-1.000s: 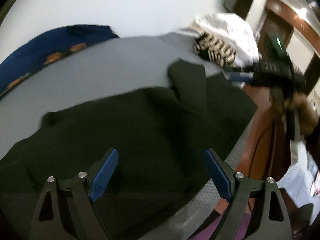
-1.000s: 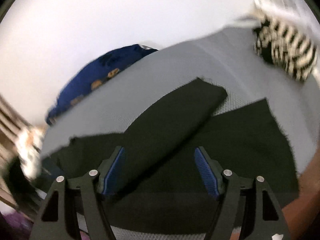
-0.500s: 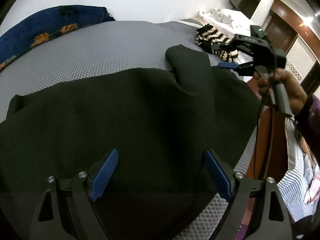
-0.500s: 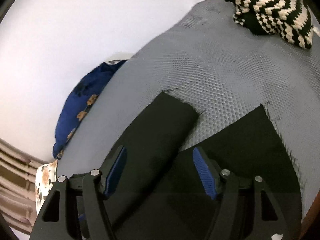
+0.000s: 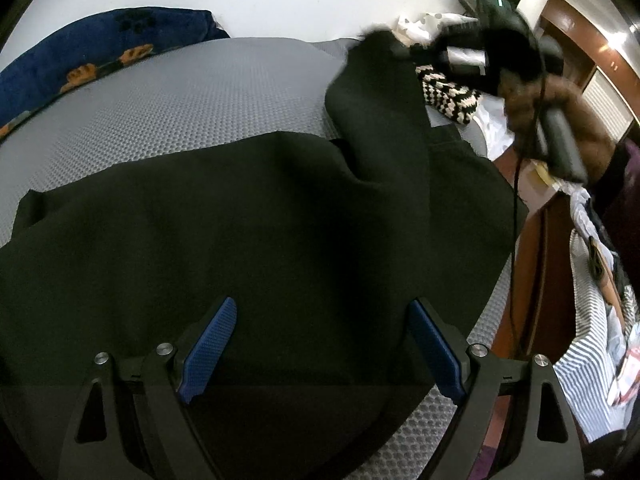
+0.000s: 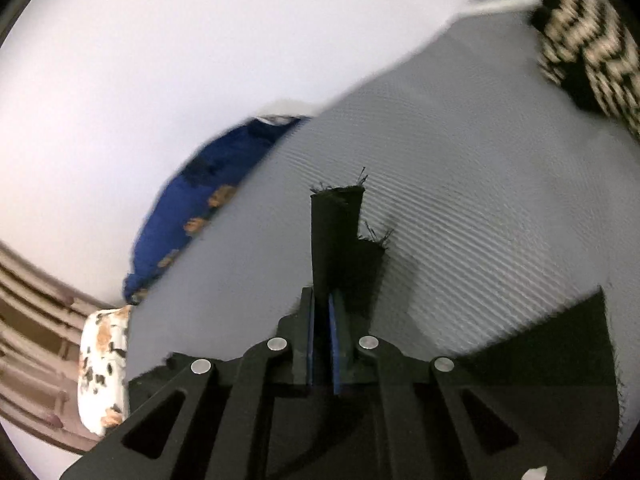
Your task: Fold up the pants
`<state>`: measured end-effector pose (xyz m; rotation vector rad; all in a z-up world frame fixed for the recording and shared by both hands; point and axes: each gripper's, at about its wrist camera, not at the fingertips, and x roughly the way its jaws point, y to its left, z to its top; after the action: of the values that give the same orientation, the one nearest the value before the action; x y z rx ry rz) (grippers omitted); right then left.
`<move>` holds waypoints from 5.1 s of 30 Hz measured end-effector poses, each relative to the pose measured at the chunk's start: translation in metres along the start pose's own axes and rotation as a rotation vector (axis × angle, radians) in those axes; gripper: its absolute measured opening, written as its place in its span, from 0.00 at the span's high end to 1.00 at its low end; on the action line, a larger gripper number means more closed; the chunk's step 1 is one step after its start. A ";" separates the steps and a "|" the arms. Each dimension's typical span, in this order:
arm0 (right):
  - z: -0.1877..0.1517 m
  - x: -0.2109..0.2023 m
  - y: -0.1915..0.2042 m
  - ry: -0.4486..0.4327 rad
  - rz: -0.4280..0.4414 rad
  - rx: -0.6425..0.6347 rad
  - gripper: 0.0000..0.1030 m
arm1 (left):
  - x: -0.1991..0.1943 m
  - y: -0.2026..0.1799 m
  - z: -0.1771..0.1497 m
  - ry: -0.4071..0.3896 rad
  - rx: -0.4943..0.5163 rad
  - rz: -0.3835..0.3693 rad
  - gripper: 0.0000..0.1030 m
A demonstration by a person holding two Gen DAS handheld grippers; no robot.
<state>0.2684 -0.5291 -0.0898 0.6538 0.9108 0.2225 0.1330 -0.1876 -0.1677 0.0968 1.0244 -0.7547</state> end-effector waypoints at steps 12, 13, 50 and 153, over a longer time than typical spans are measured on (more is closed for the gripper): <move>0.011 0.009 0.021 -0.057 0.145 -0.034 0.48 | 0.001 0.000 -0.003 -0.006 0.001 -0.009 0.14; 0.003 0.007 0.012 -0.047 0.118 -0.041 0.48 | 0.001 0.001 -0.002 -0.007 -0.002 -0.014 0.14; -0.102 0.081 0.177 0.215 -0.039 -0.735 0.61 | 0.001 0.000 -0.005 -0.025 0.008 -0.033 0.10; -0.165 -0.162 -0.116 -0.275 -0.125 0.373 0.98 | 0.000 0.011 -0.007 -0.079 0.048 -0.175 0.01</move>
<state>0.0299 -0.6211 -0.1260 0.9429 0.7287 -0.1526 0.1341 -0.1764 -0.1744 0.0187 0.9481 -0.9351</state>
